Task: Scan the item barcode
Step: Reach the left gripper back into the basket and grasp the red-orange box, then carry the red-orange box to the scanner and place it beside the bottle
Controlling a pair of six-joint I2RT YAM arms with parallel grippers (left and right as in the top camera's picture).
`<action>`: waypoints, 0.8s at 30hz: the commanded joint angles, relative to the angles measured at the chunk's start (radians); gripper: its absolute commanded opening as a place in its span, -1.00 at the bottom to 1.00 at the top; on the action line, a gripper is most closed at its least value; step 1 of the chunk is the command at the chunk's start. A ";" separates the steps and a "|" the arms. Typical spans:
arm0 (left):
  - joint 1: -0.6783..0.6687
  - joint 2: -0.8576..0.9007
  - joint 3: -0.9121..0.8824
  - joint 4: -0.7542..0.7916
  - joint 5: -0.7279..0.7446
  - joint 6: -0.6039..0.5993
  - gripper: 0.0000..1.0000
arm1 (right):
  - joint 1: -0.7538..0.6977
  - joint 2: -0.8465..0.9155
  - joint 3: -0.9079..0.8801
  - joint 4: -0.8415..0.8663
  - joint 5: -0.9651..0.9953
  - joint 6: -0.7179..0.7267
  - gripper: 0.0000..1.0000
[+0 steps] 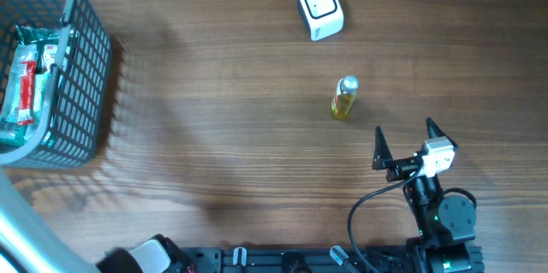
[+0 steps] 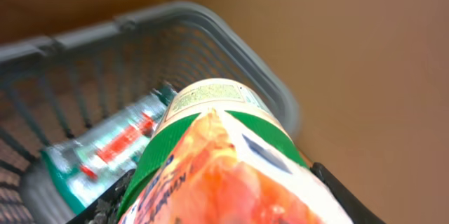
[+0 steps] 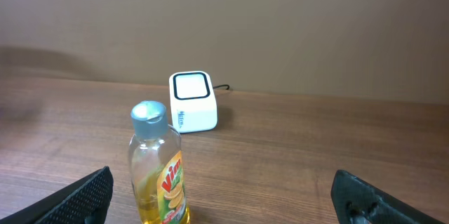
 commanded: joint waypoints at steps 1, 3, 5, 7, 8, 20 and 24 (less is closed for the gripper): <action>-0.174 -0.014 0.002 -0.105 0.023 -0.045 -0.44 | -0.003 -0.002 -0.001 0.005 0.005 0.003 0.98; -0.280 -0.005 -0.003 -0.164 -0.027 -0.064 -0.44 | -0.003 -0.002 -0.001 0.005 0.005 0.003 0.99; -0.396 0.014 -0.008 -0.222 -0.107 -0.104 -0.43 | -0.003 -0.002 -0.001 0.005 0.005 0.003 0.99; -0.535 0.050 -0.008 -0.285 -0.169 -0.156 -0.34 | -0.003 -0.002 -0.001 0.005 0.005 0.003 0.99; -0.600 0.071 -0.008 -0.302 -0.184 -0.184 -0.35 | -0.003 -0.002 -0.001 0.005 0.005 0.003 1.00; -1.186 0.363 -0.066 -0.274 -0.277 -0.481 -0.50 | -0.003 -0.002 -0.001 0.005 0.005 0.003 0.99; -1.302 0.434 -0.164 -0.156 -0.285 -0.572 -0.52 | -0.003 -0.002 -0.001 0.005 0.005 0.003 0.99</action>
